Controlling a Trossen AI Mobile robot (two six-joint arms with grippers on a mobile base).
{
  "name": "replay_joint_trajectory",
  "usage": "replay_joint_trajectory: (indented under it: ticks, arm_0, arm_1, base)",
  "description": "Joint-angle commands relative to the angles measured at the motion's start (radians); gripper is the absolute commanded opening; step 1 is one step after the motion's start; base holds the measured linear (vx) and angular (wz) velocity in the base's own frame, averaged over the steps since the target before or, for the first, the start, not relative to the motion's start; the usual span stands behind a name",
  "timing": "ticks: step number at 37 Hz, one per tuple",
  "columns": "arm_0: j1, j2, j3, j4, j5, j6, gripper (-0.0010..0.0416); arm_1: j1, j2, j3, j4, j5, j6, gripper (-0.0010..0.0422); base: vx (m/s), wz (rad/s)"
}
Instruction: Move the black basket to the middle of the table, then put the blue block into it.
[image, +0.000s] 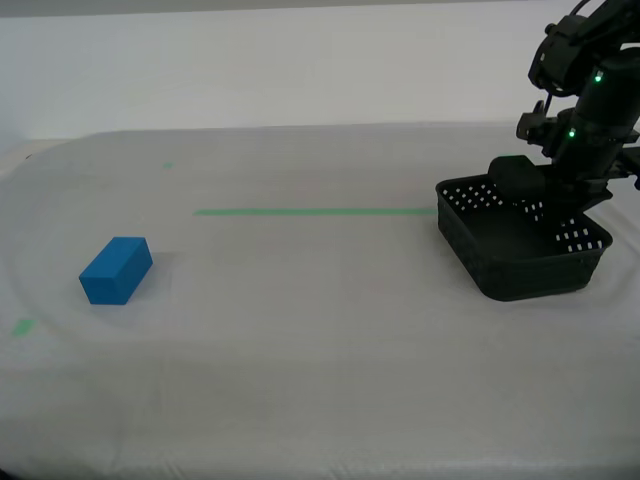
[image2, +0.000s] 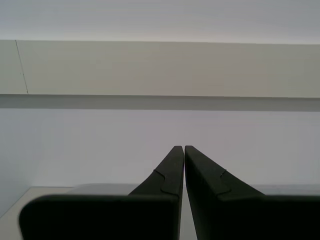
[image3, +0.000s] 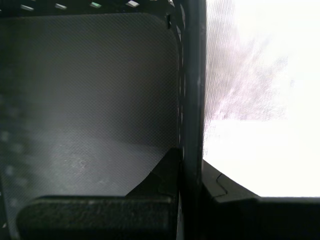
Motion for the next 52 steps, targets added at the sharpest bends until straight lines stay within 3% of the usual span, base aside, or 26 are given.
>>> replay_joint_trajectory:
  ticks: [1,12,17,26,39,52]
  arm_0:
    - [0.0,-0.029,0.0,0.001,-0.012,0.005,-0.0001]
    - [0.0,-0.117,0.016,-0.046,-0.029,0.006,-0.0001]
    - [0.0,-0.161,0.024,-0.064,-0.064,0.006,-0.0001]
    - [0.001,-0.259,0.025,-0.107,-0.065,0.019,-0.0001]
    - [0.008,-0.442,0.025,-0.197,-0.068,0.139,-0.0001]
    - [0.028,-0.558,0.025,-0.262,-0.069,0.232,-0.0001]
  arm_1:
    - [0.0,0.0,0.0,0.006,-0.001,0.002,0.0]
    - [0.0,0.0,0.0,0.006,-0.001,0.002,0.0]
    - [0.0,0.0,0.0,0.006,-0.001,0.002,0.0]
    - [0.0,0.0,0.0,0.006,-0.001,0.002,0.0]
    - [0.0,0.0,0.0,0.006,-0.001,0.002,0.0]
    - [0.0,0.0,0.0,0.006,-0.001,0.002,0.0]
  base:
    - [0.0,0.0]
    - [0.0,0.0]
    - [0.0,0.0]
    - [0.0,0.0]
    - [0.0,0.0]
    - [0.0,0.0]
